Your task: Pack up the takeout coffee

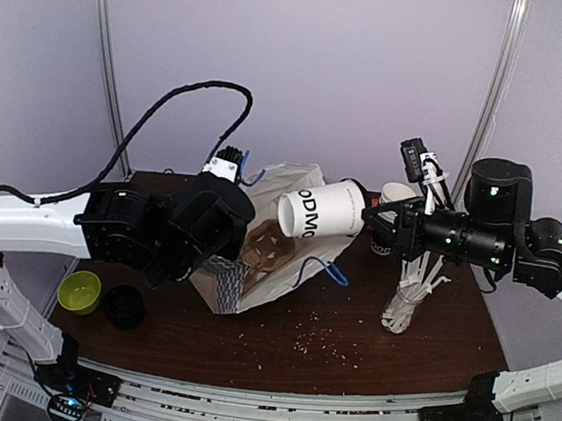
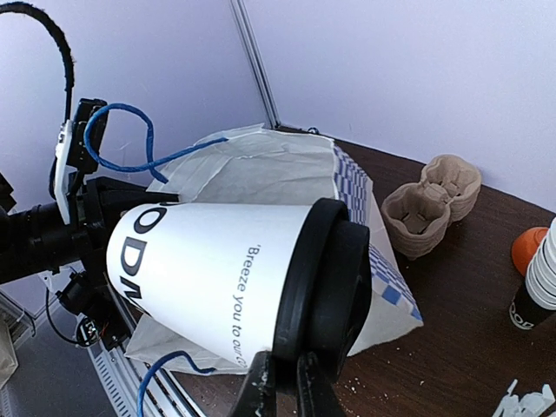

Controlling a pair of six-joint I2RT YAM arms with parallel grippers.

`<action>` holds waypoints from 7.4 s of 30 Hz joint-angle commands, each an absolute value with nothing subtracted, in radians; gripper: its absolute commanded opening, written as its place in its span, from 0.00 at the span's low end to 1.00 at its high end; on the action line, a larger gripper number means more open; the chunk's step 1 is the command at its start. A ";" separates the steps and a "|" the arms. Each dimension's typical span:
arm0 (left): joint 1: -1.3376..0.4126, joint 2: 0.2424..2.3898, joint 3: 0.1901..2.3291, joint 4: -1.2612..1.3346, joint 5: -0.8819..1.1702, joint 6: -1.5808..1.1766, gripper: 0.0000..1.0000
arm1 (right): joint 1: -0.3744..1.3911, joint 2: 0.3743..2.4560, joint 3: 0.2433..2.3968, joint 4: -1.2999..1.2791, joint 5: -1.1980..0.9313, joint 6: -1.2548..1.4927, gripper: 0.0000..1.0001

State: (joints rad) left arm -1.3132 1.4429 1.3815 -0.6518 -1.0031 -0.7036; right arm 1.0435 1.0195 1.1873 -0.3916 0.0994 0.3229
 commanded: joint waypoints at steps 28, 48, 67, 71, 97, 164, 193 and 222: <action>-1.256 1.067 1.254 -0.510 -1.233 -0.567 0.00 | 1.170 1.273 1.261 -0.611 0.784 0.027 0.00; -1.125 1.073 1.165 -0.277 -1.063 -0.401 0.00 | 1.431 1.709 1.063 -0.470 1.154 -0.102 0.00; -1.120 1.077 1.147 -0.288 -1.030 -0.429 0.00 | 1.503 1.701 1.172 -0.602 0.894 0.033 0.63; -1.120 1.073 1.148 -0.296 -1.026 -0.436 0.00 | 1.502 1.595 1.233 -0.625 0.759 0.062 0.70; -1.117 1.083 1.112 -0.311 -0.984 -0.496 0.00 | 0.982 1.379 0.938 -0.148 0.076 0.524 0.91; -1.117 1.088 1.076 -0.325 -0.942 -0.546 0.00 | 0.962 1.596 1.245 -0.616 0.015 0.337 0.94; -1.117 1.086 1.075 -0.323 -0.945 -0.548 0.00 | 0.962 1.544 1.210 -0.587 0.003 0.357 0.39; -1.114 1.191 1.139 -0.288 -0.884 -0.546 0.00 | 0.971 0.960 1.089 -0.217 0.148 0.224 0.00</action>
